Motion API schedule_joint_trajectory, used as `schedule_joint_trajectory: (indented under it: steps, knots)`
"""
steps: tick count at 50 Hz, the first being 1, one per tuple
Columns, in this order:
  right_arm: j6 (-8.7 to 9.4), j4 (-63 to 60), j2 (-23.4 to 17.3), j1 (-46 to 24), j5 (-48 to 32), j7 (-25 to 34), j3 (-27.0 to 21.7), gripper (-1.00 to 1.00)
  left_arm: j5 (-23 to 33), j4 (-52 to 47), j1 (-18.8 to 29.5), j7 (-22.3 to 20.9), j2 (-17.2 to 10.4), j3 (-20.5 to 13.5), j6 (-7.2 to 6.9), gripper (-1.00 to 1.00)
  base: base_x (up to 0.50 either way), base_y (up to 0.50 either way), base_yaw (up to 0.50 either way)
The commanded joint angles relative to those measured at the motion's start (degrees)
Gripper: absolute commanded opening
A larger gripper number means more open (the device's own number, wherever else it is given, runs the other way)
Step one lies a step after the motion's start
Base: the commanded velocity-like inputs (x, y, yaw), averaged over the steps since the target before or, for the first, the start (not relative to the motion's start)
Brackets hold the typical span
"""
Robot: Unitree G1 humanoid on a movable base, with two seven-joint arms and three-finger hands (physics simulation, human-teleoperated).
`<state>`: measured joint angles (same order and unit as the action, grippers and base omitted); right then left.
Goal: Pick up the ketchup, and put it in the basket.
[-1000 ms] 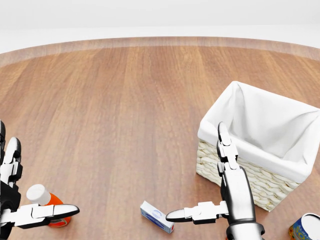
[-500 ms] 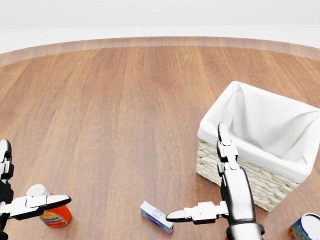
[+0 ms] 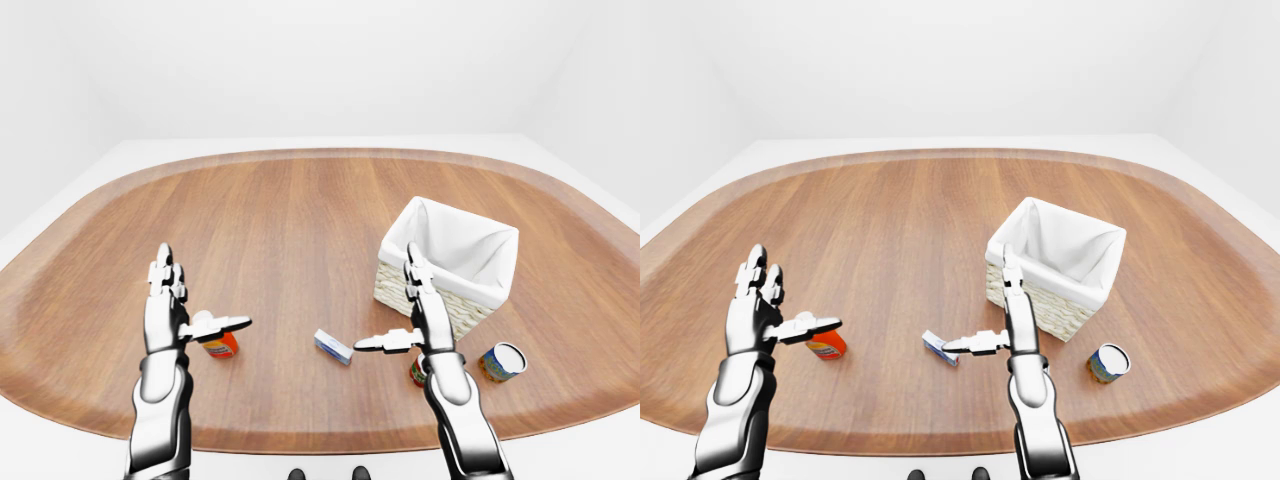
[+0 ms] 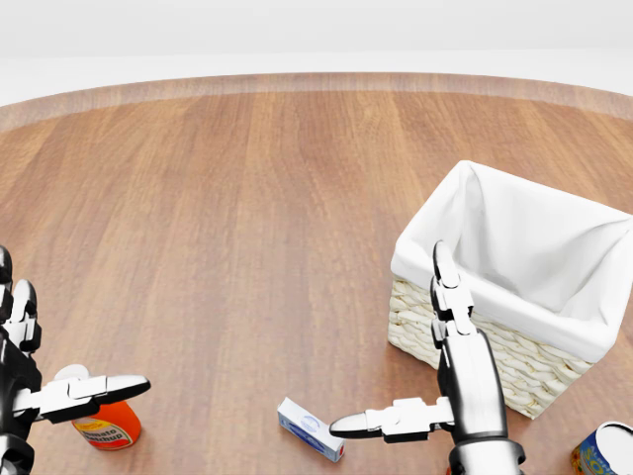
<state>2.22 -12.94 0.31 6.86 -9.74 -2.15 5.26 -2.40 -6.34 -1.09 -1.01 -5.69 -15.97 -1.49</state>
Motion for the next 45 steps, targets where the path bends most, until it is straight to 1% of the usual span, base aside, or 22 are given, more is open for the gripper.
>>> schedule_joint_trajectory:
  steps: [1,3,6,7,9,12,18,22,24,35,41,45]
  knots:
    - [-0.03,0.1,0.0,-0.1,0.4,0.1,-0.3,1.00,0.5,4.3,0.4,0.9,-0.5,0.8,2.25,1.00,0.00,0.00,0.00]
    - [0.00,0.0,0.0,-0.1,0.4,0.1,-0.2,1.00,0.6,4.7,0.2,0.8,-0.5,0.8,2.62,1.00,0.00,0.00,0.00]
    - [0.02,-0.2,0.0,0.0,0.4,0.2,-0.2,1.00,1.4,6.6,-0.1,1.0,-0.4,1.3,4.28,1.00,0.00,0.00,0.00]
    - [0.02,-0.2,0.0,0.0,0.4,0.2,-0.2,1.00,1.4,6.7,-0.1,1.0,-0.4,1.3,4.32,1.00,0.00,0.00,0.00]
    - [-0.06,0.1,0.0,-0.1,0.5,0.2,-0.2,1.00,1.7,8.3,-0.1,1.2,-0.4,1.4,5.37,1.00,0.00,0.00,0.00]
    - [-0.16,0.3,0.0,-0.2,0.5,0.2,-0.2,1.00,1.9,11.1,0.4,1.6,-0.8,1.3,6.49,1.00,0.00,0.00,0.00]
    - [-0.28,0.6,0.0,-0.3,0.5,0.2,-0.2,1.00,2.3,15.1,0.8,2.4,-1.2,1.7,6.49,1.00,0.00,0.00,0.00]
    - [-0.26,0.6,0.0,-0.3,0.5,0.3,-0.2,1.00,2.3,15.9,1.0,2.6,-1.3,1.7,6.49,1.00,0.00,0.00,0.00]
    - [-0.41,0.5,0.0,-0.2,0.5,0.3,-0.2,1.00,2.0,17.4,1.7,3.0,-1.8,1.4,6.49,1.00,0.00,0.00,0.00]
    - [-0.58,0.9,0.0,-0.3,0.4,0.2,-0.1,1.00,1.9,18.6,2.2,3.4,-2.2,1.5,6.49,1.00,0.00,0.00,0.00]
    - [-0.53,1.1,0.0,-0.4,0.3,0.3,-0.1,1.00,1.3,17.9,2.0,3.3,-2.6,1.0,6.49,1.00,0.00,0.00,0.00]
    - [-0.59,1.4,0.0,-0.5,0.2,0.2,0.0,1.00,0.6,18.3,2.5,3.4,-3.1,0.0,6.49,1.00,0.00,0.00,0.00]
